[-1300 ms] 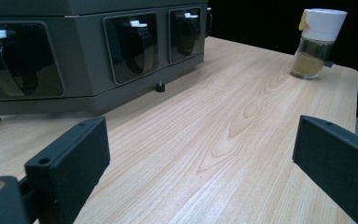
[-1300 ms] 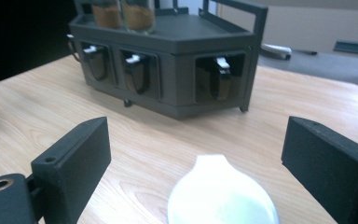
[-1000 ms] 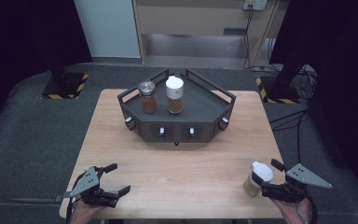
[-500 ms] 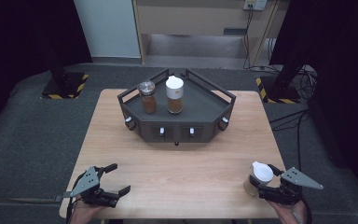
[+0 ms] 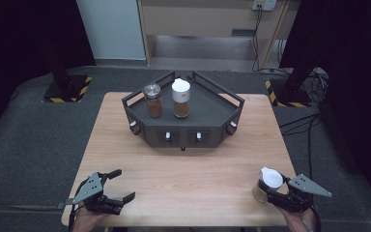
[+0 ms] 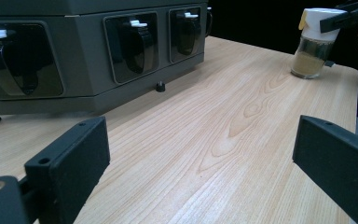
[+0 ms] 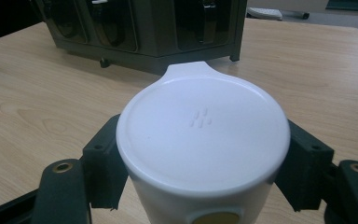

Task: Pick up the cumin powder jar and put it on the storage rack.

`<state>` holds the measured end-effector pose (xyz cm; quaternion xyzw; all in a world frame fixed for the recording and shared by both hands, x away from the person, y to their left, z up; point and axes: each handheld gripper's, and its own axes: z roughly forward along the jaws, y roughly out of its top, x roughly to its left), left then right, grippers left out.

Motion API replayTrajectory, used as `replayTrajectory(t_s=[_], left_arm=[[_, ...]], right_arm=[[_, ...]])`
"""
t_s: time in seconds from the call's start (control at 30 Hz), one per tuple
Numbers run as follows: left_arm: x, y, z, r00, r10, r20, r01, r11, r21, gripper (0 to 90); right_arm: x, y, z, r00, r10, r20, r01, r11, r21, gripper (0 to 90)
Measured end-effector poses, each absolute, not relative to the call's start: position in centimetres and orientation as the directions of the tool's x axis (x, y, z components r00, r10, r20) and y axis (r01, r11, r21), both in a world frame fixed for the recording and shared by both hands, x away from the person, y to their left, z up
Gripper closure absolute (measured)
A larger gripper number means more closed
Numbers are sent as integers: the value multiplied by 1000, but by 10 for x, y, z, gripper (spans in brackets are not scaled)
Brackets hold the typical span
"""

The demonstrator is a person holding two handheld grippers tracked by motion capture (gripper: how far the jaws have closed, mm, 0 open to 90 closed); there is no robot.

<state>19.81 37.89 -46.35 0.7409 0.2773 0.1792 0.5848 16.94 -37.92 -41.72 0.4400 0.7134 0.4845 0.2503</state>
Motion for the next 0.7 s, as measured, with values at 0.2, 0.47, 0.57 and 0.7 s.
replayTrajectory(t_s=[0.2, 0.47, 0.57, 0.7], left_arm=[[198, 379, -464, 782, 621, -59, 202, -162, 966, 29], [198, 379, -463, 782, 621, -59, 202, -162, 966, 29], [198, 379, -463, 782, 621, -59, 202, -162, 966, 29], [198, 379, -463, 782, 620, -59, 202, -162, 966, 29]], right_arm=[[169, -374, -414, -478, 877, 50, 387, 159, 908, 296], [174, -370, -404, -505, 862, 42, 374, 174, 911, 298], [176, -367, -399, -516, 855, 41, 366, 177, 914, 298], [181, -361, -391, -537, 842, 42, 360, 184, 914, 298]])
